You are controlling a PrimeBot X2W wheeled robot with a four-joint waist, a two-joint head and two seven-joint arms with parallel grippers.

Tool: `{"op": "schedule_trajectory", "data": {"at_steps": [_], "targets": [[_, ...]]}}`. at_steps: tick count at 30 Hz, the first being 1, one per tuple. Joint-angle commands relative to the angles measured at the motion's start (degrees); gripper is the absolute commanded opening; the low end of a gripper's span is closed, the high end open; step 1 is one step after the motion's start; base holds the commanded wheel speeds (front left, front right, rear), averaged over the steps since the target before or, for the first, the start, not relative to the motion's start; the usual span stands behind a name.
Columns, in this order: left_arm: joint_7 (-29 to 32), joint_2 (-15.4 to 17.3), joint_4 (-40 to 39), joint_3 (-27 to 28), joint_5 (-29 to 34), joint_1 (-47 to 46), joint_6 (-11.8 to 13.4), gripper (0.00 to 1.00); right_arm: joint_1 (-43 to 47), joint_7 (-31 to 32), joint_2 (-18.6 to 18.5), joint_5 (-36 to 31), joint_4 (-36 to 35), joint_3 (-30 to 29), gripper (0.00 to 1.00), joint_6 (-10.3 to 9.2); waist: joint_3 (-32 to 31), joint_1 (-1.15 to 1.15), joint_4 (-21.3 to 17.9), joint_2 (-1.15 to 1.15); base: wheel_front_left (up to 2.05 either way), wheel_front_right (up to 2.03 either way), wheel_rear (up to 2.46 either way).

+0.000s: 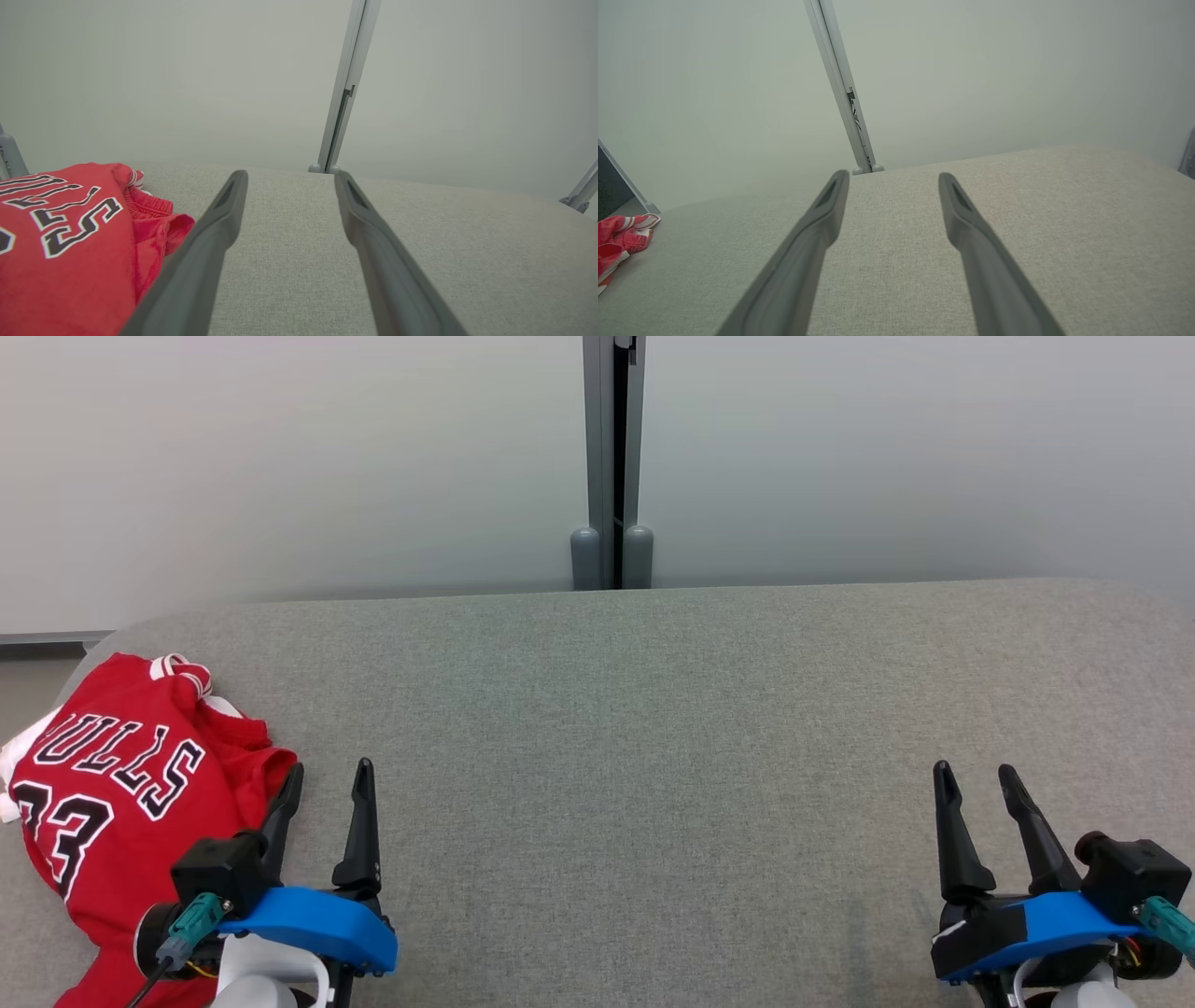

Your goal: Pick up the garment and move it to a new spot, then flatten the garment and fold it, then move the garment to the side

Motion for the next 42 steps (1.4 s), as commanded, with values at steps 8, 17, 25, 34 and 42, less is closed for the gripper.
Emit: {"op": "schedule_trajectory", "data": {"at_steps": [8, 17, 25, 34, 42], "targets": [[-1.26, 0.44, 2.41, -0.64, 3.51, -1.38, -0.27, 1.00, -0.02, -1.37, -0.05, -3.76, 0.97, -0.16, 1.00, 0.12, -0.05, 0.00, 0.19, 0.00, 0.00, 0.00, 0.00], [-2.30, 0.27, 4.77, -0.81, 6.49, -1.73, -0.55, 1.00, 0.47, -2.35, -0.08, -5.99, 1.64, -0.33, 1.00, 0.13, -0.14, 0.00, 0.27, 0.00, 0.00, 0.00, 0.00], [-3.16, -0.05, 6.17, -0.38, 8.42, -2.05, -0.85, 1.00, 0.67, -3.25, -0.11, -7.49, 2.11, -0.35, 1.00, 0.14, -0.07, 0.00, 0.44, 0.00, 0.00, 0.00, 0.00], [-4.12, -0.51, 6.93, 0.20, 11.20, -2.81, -1.06, 1.00, 0.35, -4.13, -0.13, -9.56, 2.96, -0.99, 1.00, 0.15, 0.07, 0.00, 1.23, 0.00, 0.00, 0.00, 0.00], [-4.04, -1.11, 7.13, 1.80, 10.11, -3.61, -0.76, 1.00, 0.48, -4.05, -0.11, -8.21, 2.01, 0.55, 1.00, 0.15, 0.55, 0.00, 5.27, 0.00, 0.00, 0.00, 0.00]]}}
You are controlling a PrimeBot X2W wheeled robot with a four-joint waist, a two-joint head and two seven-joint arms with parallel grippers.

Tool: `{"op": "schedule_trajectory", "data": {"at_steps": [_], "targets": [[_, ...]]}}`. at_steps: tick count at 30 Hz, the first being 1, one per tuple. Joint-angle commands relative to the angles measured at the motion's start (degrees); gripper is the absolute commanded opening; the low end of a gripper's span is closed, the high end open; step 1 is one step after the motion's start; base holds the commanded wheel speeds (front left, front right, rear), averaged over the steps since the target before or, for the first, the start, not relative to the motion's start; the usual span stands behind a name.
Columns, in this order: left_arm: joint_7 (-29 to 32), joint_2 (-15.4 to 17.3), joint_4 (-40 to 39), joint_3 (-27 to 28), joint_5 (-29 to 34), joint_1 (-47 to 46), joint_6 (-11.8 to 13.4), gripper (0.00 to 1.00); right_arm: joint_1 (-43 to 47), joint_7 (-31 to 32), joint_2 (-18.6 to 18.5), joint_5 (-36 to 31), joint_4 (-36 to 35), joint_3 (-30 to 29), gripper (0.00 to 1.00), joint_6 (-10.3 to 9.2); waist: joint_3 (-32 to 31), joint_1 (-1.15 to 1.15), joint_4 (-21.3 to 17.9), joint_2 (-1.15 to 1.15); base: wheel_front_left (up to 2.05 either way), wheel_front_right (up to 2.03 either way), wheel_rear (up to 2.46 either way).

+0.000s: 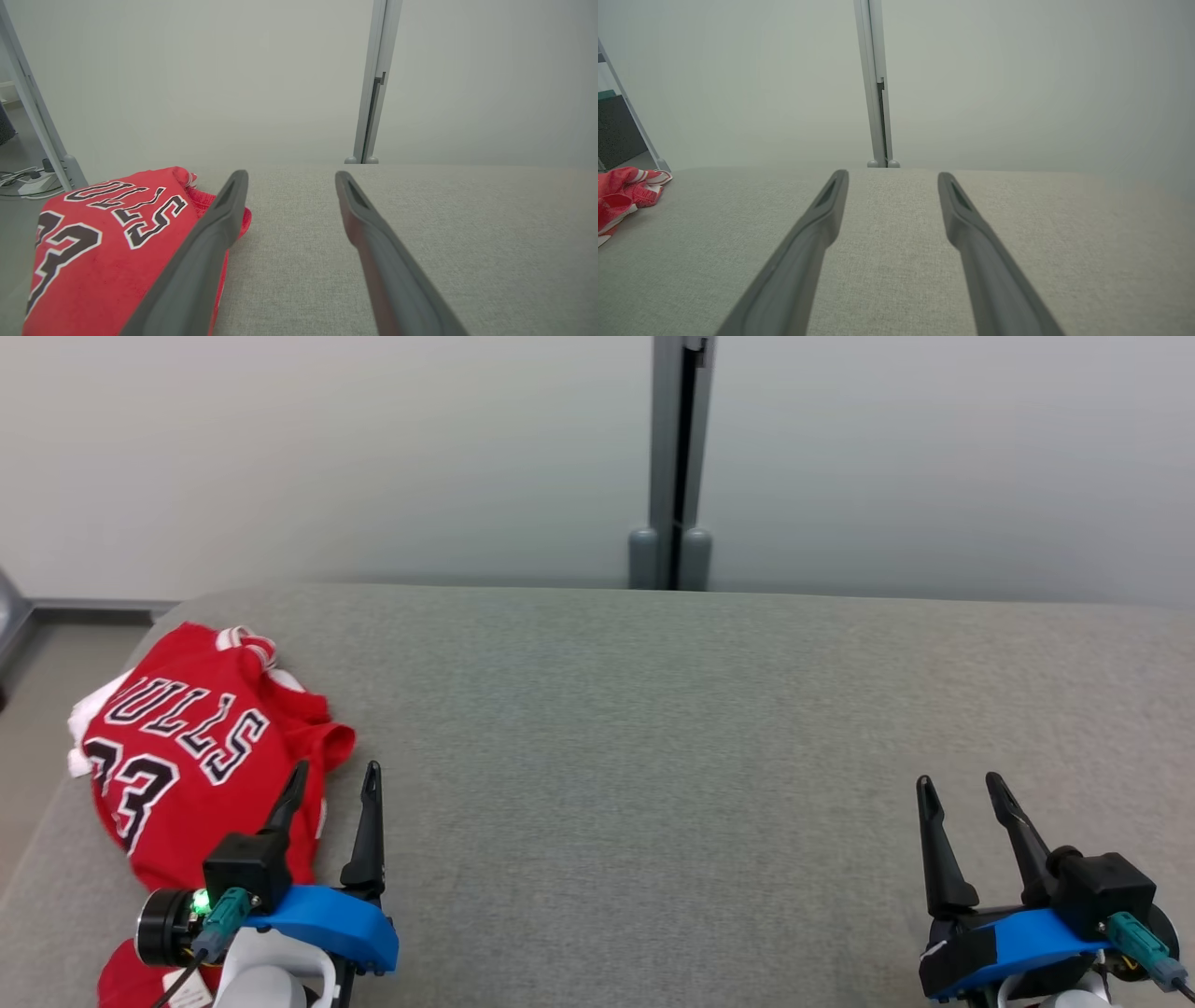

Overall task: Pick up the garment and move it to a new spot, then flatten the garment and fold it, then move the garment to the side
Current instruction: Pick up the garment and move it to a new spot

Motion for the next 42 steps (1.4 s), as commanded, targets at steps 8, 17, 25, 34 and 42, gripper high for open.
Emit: {"op": "schedule_trajectory", "data": {"at_steps": [8, 17, 25, 34, 42], "targets": [[-0.23, -0.34, -0.31, 2.85, -1.01, -1.50, 0.64, 1.00, -0.84, 0.42, -0.14, 0.30, -1.62, 1.92, 1.00, 0.07, 1.90, 0.00, 8.85, 0.00, 0.00, 0.00, 0.00], [-0.22, -0.94, -0.82, 5.19, -1.68, -2.43, 0.61, 1.00, -1.87, 2.82, -0.21, -0.35, -3.77, 3.68, 1.00, 0.07, 4.13, 0.00, 18.19, 0.00, 0.00, 0.00, 0.00], [-0.23, -1.85, -1.61, 6.31, -1.74, -2.83, 0.29, 1.00, -2.97, 4.41, -1.06, -1.45, -5.78, 3.66, 1.00, 0.07, 6.70, 0.00, 22.10, 0.00, 0.00, 0.00, 0.00], [-0.23, -2.83, 4.38, 2.21, -2.84, -8.35, -0.29, 1.00, -6.55, 7.93, -3.54, -2.68, -10.48, 4.85, 1.00, 0.07, 14.40, 0.00, 21.02, 0.00, 0.00, 0.00, 0.00], [0.73, -3.09, 23.83, -2.00, -8.57, -16.97, -0.72, 1.00, -7.40, 10.78, -5.47, -2.98, -13.90, 4.42, 1.00, 0.08, 19.57, 0.00, 18.71, 0.00, 0.00, 0.00, 0.00]]}}
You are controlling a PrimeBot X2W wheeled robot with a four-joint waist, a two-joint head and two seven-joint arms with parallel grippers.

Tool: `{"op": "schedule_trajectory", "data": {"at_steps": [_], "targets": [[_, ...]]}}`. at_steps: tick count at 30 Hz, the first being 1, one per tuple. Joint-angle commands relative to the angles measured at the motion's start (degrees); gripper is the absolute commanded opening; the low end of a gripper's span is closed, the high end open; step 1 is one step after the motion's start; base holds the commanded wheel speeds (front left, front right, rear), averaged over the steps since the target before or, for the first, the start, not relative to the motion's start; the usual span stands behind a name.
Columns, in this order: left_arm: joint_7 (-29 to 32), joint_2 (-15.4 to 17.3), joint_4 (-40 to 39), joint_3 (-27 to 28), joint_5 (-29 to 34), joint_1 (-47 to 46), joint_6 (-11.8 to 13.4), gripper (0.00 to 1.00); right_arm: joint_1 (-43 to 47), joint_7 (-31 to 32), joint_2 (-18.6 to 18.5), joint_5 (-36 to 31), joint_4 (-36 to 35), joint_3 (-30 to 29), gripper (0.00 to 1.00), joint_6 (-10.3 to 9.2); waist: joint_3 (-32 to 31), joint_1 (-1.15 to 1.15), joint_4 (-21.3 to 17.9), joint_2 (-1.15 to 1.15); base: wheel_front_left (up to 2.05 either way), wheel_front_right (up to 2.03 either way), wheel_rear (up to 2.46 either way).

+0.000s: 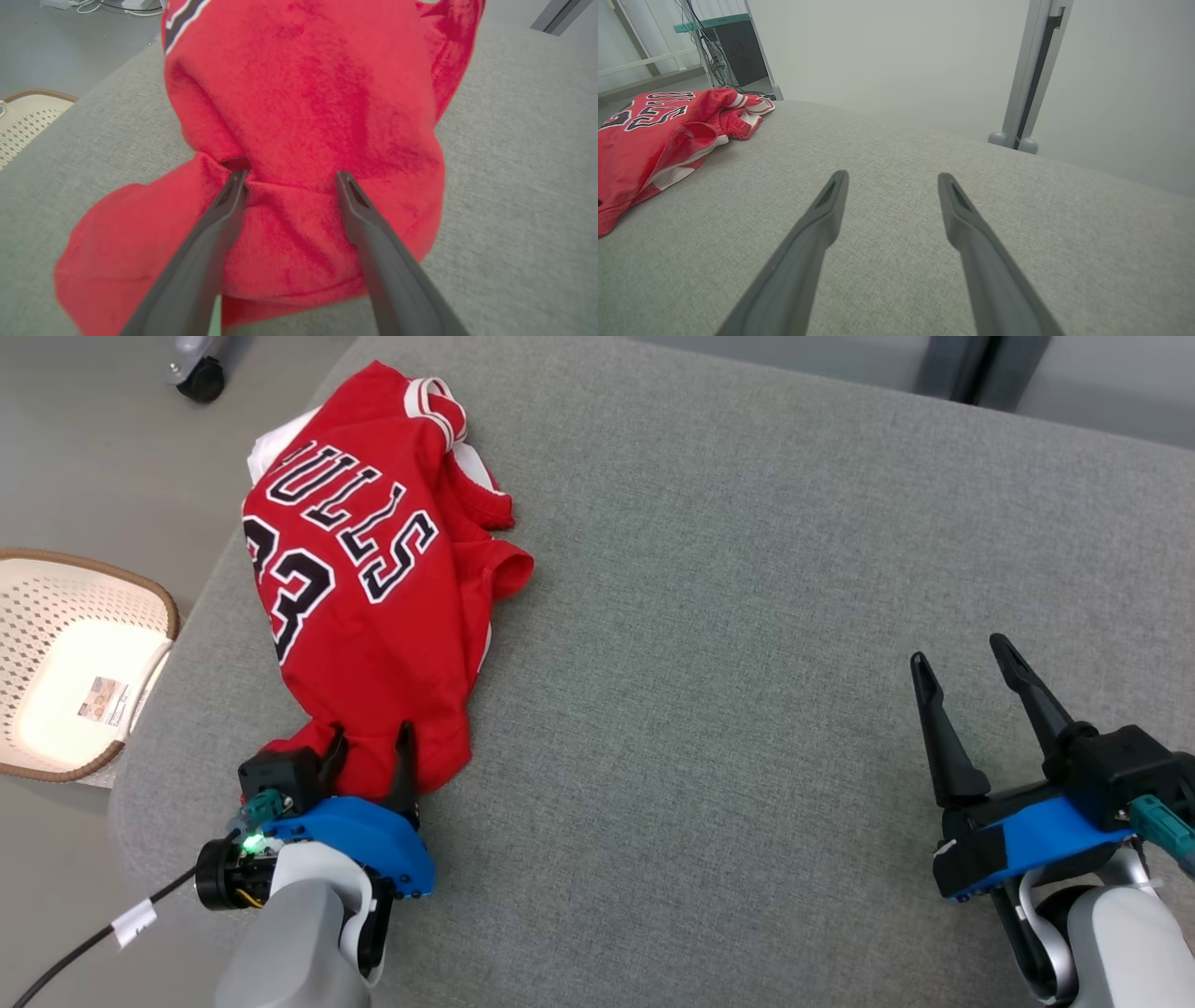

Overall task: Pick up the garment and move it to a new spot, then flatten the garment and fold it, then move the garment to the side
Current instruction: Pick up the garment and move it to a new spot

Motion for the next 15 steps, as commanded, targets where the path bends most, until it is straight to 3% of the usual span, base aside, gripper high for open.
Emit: {"op": "schedule_trajectory", "data": {"at_steps": [1, 3, 4, 5, 6, 10, 15], "targets": [[-0.23, 0.01, 0.50, -0.29, -0.36, -1.27, -0.40, 1.00, -0.68, -0.07, -0.35, -0.32, -0.46, -0.11, 1.00, 0.02, 0.22, -0.02, -0.01, -0.01, 0.00, 0.00, 0.00], [-0.38, -0.02, 3.43, -1.53, -2.59, -2.82, -0.43, 1.00, -0.64, 0.26, -0.62, -0.35, -0.84, -0.59, 1.00, 0.02, 0.68, -0.02, -0.17, -0.01, 0.00, 0.00, 0.00], [-0.48, 0.01, 4.66, -2.23, -3.43, -3.51, -0.43, 0.84, -0.57, 0.36, -0.67, -0.40, -1.00, -0.76, 1.00, 0.02, 0.77, -0.02, -0.18, -0.01, 0.00, 0.00, 0.00], [-0.57, 0.01, 5.27, -2.70, -4.24, -4.17, -0.44, 0.37, -0.49, 0.32, -0.63, -0.44, -1.15, -0.91, 1.00, 0.02, 0.81, -0.02, -0.18, -0.01, 0.00, 0.00, 0.00], [-0.64, -0.01, 5.64, -2.95, -5.10, -4.69, -0.40, 0.00, -0.40, 0.37, -0.62, -0.52, -1.28, -1.07, 1.00, 0.02, 0.79, -0.02, -0.19, -0.01, 0.00, 0.00, 0.00], [-1.03, 0.64, 2.41, -1.24, -5.72, -4.99, -0.14, 0.00, 0.29, 0.10, -0.41, -0.67, -1.50, -1.97, 1.00, 0.03, -0.16, -0.02, 0.15, -0.01, 0.00, 0.00, 0.00], [-1.03, 1.60, -11.79, 3.23, -1.40, 0.18, 2.09, 0.00, 1.73, -1.19, 0.53, -0.71, -1.24, -2.57, 1.00, 0.02, -3.50, -0.02, 0.08, -0.01, 0.00, 0.00, 0.00]]}}
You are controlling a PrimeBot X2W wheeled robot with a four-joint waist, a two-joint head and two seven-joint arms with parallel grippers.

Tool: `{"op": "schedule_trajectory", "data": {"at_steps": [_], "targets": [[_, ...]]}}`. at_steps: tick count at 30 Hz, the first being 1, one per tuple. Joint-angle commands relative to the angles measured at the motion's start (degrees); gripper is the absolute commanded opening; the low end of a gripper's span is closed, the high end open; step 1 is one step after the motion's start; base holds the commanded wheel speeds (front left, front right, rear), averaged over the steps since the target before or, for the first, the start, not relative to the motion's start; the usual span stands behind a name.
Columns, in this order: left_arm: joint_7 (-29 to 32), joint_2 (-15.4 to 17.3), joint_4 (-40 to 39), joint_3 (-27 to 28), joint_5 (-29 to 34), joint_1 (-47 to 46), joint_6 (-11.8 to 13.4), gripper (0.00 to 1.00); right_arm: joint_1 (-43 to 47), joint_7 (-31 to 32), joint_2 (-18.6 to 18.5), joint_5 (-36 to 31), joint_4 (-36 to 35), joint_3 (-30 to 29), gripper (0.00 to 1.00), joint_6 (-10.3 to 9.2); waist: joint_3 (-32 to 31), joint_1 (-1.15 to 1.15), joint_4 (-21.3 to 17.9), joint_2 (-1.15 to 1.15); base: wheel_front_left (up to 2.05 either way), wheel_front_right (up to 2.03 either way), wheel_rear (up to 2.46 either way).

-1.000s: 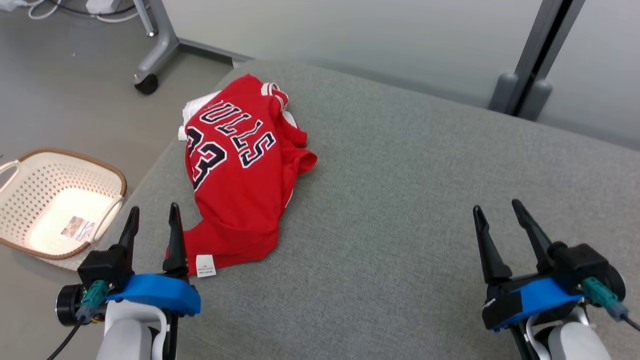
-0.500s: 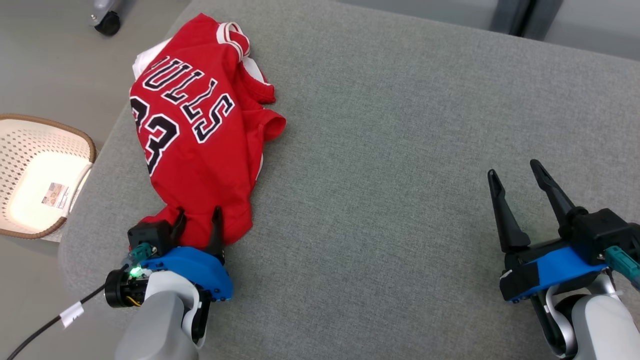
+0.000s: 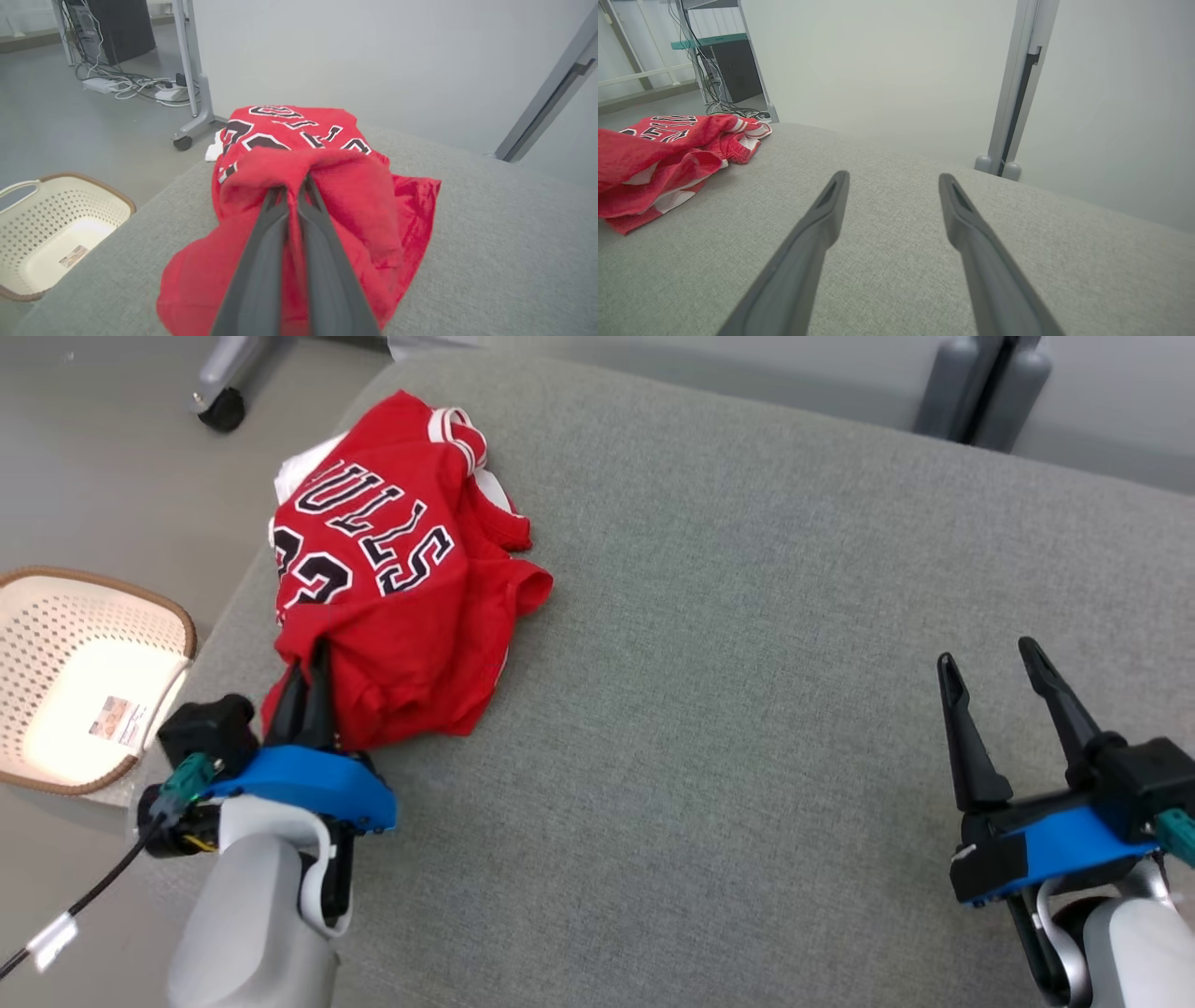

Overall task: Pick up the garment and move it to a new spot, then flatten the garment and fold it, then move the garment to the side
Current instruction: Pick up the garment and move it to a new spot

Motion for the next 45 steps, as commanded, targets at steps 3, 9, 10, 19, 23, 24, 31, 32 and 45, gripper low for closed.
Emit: {"op": "schedule_trajectory", "data": {"at_steps": [3, 9, 10, 19, 23, 24, 31, 32, 45], "targets": [[-0.27, 0.57, -6.64, 1.54, 2.92, 3.03, 0.54, 0.00, 1.43, -1.08, 0.89, 0.14, 0.36, -0.20, 1.00, 0.01, -3.14, 0.00, -1.23, -0.01, 0.00, 0.00, 0.00], [-0.29, 1.16, -14.80, 2.13, 7.05, 8.50, 0.19, 0.00, 3.34, -3.07, 2.69, 0.95, 1.47, 0.47, 1.00, 0.01, -8.72, 0.00, -4.04, -0.01, 0.00, 0.00, 0.00], [-0.29, 1.20, -15.89, 1.84, 7.59, 9.17, 0.18, 0.00, 3.77, -3.26, 2.92, 1.07, 1.62, 0.59, 1.00, 0.01, -9.48, 0.00, -4.60, -0.01, 0.00, 0.00, 0.00], [-0.27, 0.67, -20.09, -2.60, 9.41, 12.57, -1.05, 0.00, 6.78, -4.39, 4.25, 2.24, 1.85, 2.10, 1.00, 0.01, -14.39, 0.00, -12.22, -0.01, 0.00, 0.00, 0.00], [-0.02, 0.18, -20.37, -5.23, 8.88, 11.14, -1.47, 0.00, 6.68, -4.11, 4.45, 2.49, 1.05, 2.41, 1.00, 0.01, -13.99, 0.00, -17.23, -0.01, 0.00, 0.00, 0.00], [0.09, 0.07, -20.48, -6.32, 8.81, 10.42, -1.61, 0.00, 6.67, -4.11, 4.49, 2.54, 0.78, 2.02, 1.00, 0.02, -13.68, 0.00, -18.49, -0.01, 0.00, 0.00, 0.00], [1.13, -0.82, -21.81, -14.57, 7.72, 5.29, -2.18, 0.00, 4.80, -4.31, 4.58, 3.04, -0.46, 1.23, 1.00, 0.01, -9.36, 0.00, -28.68, -0.01, 0.00, 0.00, 0.00], [1.31, -0.93, -21.95, -15.95, 7.57, 4.51, -2.24, 0.00, 4.58, -4.42, 4.61, 3.18, -0.53, 1.15, 1.00, 0.01, -8.54, 0.00, -29.97, -0.01, 0.00, 0.00, 0.00], [1.31, -1.25, -20.21, -29.36, 2.61, -5.07, -2.43, 0.00, 1.27, -7.65, 4.65, 7.10, 1.99, 0.44, 1.00, 0.02, 1.57, 0.00, -39.46, -0.01, 0.00, 0.00, 0.00]]}}
